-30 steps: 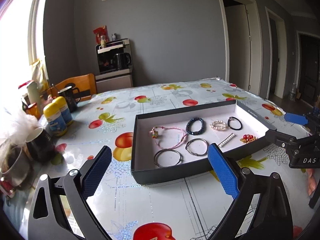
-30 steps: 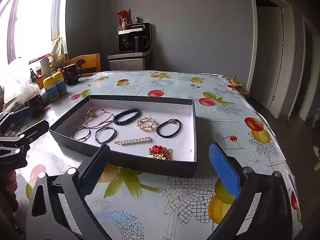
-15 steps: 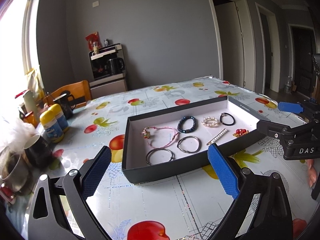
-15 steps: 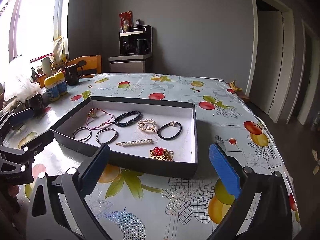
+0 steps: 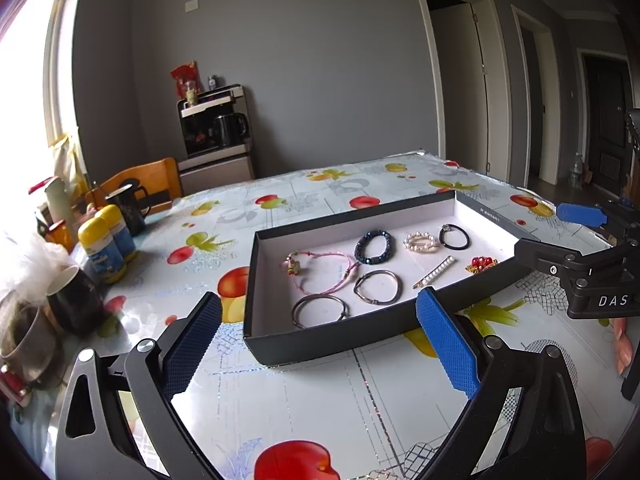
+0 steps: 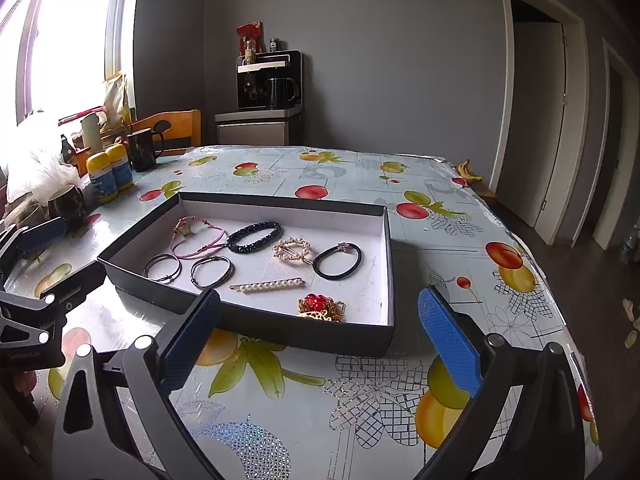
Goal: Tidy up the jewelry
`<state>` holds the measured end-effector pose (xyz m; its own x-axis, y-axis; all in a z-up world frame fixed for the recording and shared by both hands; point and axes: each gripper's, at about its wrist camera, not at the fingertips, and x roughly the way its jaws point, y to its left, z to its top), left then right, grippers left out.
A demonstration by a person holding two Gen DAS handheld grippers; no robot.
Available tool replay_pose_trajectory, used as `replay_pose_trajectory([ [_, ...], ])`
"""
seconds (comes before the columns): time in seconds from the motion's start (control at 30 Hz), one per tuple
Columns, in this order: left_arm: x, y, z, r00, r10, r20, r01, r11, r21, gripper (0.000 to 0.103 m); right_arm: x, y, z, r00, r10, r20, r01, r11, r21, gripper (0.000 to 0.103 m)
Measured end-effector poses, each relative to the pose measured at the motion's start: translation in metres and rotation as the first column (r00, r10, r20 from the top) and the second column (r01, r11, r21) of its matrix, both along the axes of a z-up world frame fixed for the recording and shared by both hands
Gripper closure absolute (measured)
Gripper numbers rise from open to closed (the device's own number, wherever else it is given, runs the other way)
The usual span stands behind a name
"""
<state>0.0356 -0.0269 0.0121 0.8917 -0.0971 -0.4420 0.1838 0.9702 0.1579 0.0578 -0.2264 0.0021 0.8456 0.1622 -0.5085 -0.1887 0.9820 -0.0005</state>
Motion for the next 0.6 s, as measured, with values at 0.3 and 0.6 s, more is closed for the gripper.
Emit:
replay_pose_trajectory([
  [0.3, 0.0006, 0.0002, -0.0010, 1.000, -0.002, -0.005, 0.002, 1.000, -0.002, 0.004, -0.0002, 0.0000, -0.0001, 1.000, -0.001, 0.000, 0.001, 1.000, 0.000, 0.005],
  [0.6, 0.0011, 0.0004, -0.0013, 1.000, -0.003, -0.006, 0.003, 1.000, -0.003, 0.004, 0.0000, 0.0001, -0.0001, 1.000, 0.000, -0.003, 0.000, 1.000, -0.001, 0.005],
])
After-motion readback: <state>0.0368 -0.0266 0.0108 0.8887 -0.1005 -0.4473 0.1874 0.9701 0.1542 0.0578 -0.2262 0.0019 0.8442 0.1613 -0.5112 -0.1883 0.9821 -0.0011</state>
